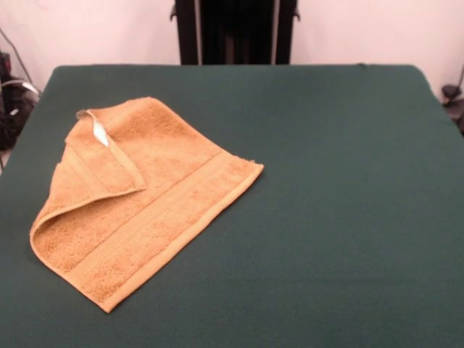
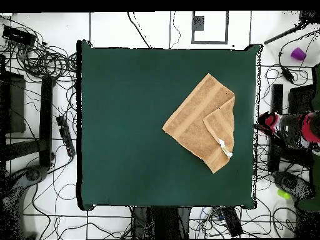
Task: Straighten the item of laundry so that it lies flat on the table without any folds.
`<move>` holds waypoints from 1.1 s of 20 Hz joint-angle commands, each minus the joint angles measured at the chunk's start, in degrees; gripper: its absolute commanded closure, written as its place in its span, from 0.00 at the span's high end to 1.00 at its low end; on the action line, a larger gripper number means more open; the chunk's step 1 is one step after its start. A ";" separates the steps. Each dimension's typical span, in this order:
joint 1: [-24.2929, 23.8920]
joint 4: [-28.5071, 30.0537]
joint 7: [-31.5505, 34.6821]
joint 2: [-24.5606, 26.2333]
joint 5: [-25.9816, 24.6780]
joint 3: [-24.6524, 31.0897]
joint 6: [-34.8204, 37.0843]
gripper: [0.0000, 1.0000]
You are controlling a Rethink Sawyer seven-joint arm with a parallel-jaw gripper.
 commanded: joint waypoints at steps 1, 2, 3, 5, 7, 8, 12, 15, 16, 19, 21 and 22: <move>8.80 6.36 13.46 7.52 2.15 4.69 -12.96 0.00; 9.77 6.22 14.90 7.89 1.96 3.97 -15.05 0.00; 10.70 6.07 16.19 8.23 1.85 3.25 -16.76 0.00; 12.15 5.81 18.38 8.77 2.27 2.06 -18.66 0.00; 13.48 5.34 19.79 9.41 2.97 0.87 -19.52 0.00; 13.94 5.52 20.01 9.60 3.22 0.53 -20.53 0.00; 15.45 4.73 20.61 11.24 4.05 -0.56 -22.41 0.00; 15.92 3.77 20.72 12.47 4.85 -0.92 -22.07 0.00; 16.25 3.53 20.92 12.63 4.99 -1.23 -21.92 0.00; 16.95 3.30 21.50 12.32 5.44 -1.82 -20.95 0.00; 17.14 2.93 21.63 12.35 5.71 -1.91 -20.32 0.00; 17.24 2.35 21.47 12.70 5.62 -2.04 -20.07 0.00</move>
